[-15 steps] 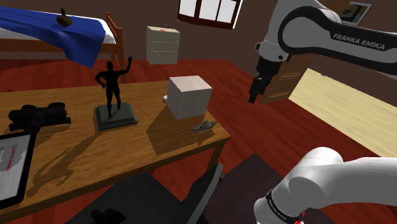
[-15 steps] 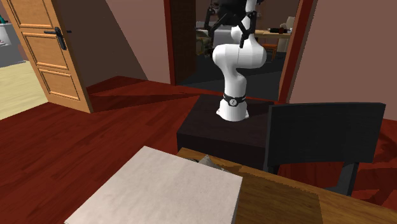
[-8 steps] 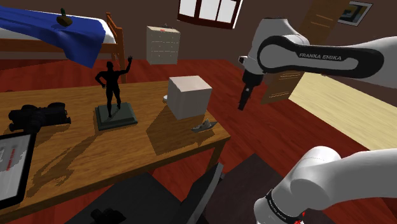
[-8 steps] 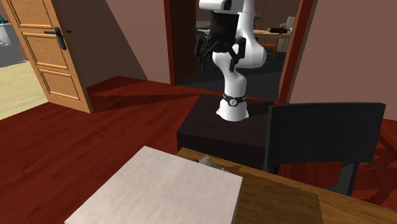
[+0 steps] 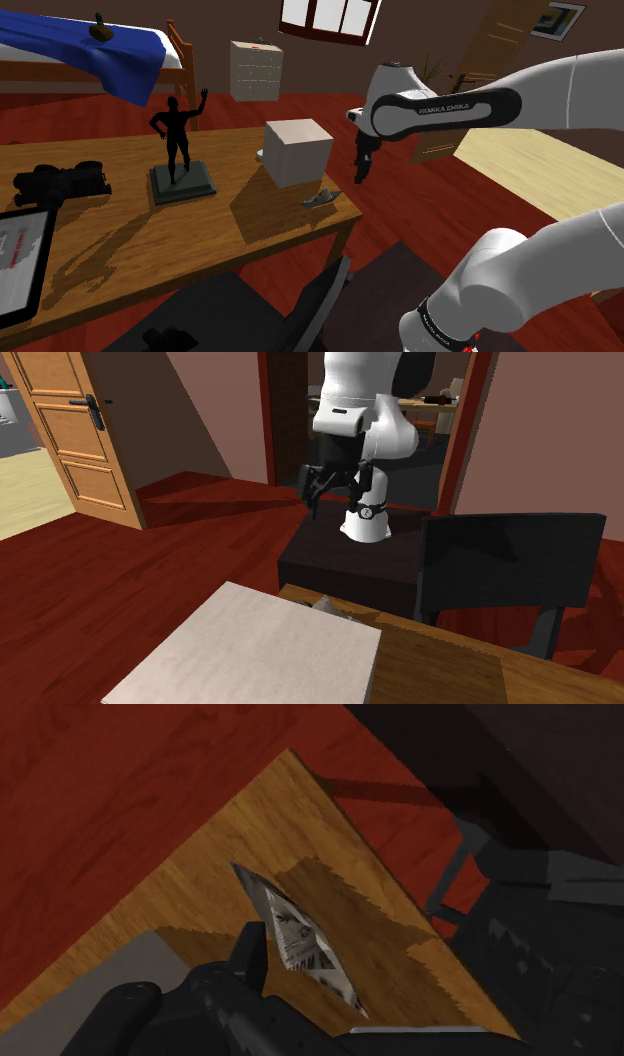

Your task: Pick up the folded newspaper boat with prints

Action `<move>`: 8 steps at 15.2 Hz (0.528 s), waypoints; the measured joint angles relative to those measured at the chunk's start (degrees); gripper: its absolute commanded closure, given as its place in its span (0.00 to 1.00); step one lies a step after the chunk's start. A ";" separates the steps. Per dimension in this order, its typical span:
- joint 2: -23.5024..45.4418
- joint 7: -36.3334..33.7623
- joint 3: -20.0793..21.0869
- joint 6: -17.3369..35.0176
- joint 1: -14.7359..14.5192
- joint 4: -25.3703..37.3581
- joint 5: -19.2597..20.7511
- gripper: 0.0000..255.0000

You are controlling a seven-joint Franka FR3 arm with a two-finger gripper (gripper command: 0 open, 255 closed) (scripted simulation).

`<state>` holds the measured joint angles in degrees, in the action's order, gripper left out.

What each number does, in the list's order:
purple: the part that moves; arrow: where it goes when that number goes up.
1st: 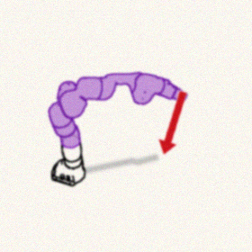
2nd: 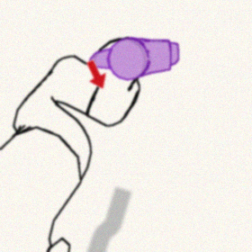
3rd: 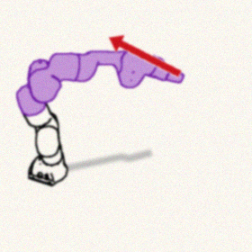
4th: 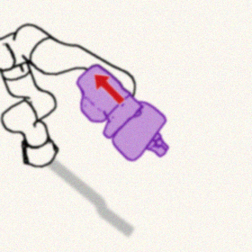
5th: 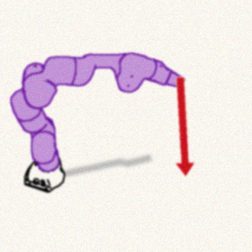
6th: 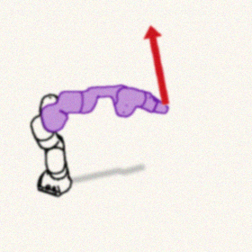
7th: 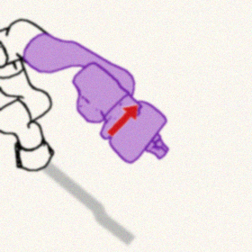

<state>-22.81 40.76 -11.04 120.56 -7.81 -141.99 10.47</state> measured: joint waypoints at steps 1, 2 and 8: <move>2.11 2.08 -0.60 2.29 -0.50 0.05 -0.04 0.00; 4.29 4.18 -1.06 3.88 -1.10 0.96 -0.30 0.00; 15.91 16.65 -2.70 15.18 -4.08 2.60 -2.69 0.00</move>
<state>-6.89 57.41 -13.74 135.74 -11.89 -139.38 7.79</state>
